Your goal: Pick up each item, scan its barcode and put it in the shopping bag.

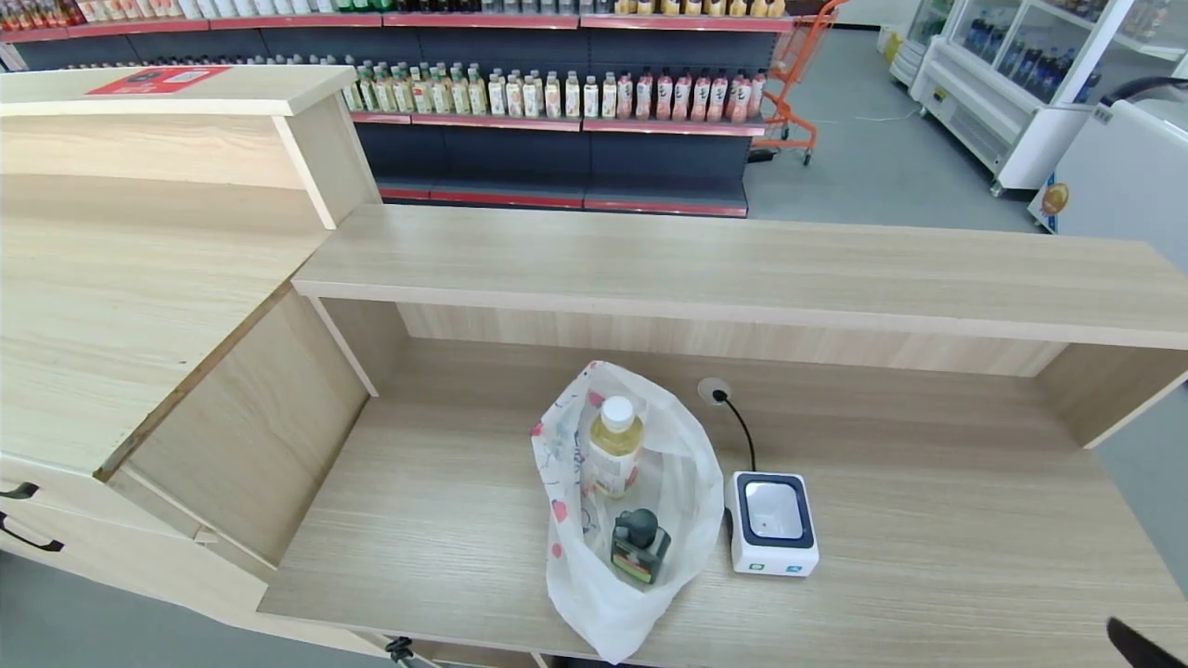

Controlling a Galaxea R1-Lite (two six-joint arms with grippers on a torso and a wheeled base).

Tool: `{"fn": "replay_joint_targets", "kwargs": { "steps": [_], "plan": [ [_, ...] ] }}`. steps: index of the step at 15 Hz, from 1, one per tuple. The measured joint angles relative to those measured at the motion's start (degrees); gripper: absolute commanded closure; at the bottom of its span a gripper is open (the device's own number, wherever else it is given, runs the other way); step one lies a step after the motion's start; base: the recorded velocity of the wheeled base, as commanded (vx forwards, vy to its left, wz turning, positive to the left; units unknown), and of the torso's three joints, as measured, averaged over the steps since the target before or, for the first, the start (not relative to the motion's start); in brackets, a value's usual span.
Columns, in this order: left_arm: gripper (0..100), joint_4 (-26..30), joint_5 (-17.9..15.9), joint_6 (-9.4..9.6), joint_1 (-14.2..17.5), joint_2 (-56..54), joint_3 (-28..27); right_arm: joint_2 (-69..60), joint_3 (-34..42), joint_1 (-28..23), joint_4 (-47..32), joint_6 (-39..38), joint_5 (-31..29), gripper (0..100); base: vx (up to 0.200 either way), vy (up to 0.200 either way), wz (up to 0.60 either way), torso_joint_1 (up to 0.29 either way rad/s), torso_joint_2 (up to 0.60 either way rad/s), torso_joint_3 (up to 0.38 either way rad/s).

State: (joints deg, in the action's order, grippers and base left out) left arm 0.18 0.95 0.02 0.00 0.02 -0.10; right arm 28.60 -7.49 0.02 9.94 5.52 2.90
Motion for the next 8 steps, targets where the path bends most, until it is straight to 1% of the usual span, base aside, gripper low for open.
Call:
{"fn": "replay_joint_targets", "kwargs": {
  "steps": [2, 4, 8],
  "plan": [
    [0, 0.0, 0.0, -0.02, 0.0, 0.0, 0.0, -12.62, 3.8, -0.79, -6.63, -0.55, -0.48, 0, 0.0, 0.0, 0.0, 0.0, 0.0, 0.0],
    [0, 0.0, 0.0, 0.0, 0.0, 0.0, 0.0, -21.66, 6.36, -0.6, -10.53, -0.51, -0.79, 0, 0.0, 0.0, 0.0, 0.0, 0.0, 0.0],
    [0, 0.0, 0.0, 0.0, 0.0, 0.0, 0.0, -27.48, 7.22, -0.4, -10.4, -0.74, -0.83, 0, 0.0, 0.0, 0.0, 0.0, 0.0, 0.0]
  ]
}}
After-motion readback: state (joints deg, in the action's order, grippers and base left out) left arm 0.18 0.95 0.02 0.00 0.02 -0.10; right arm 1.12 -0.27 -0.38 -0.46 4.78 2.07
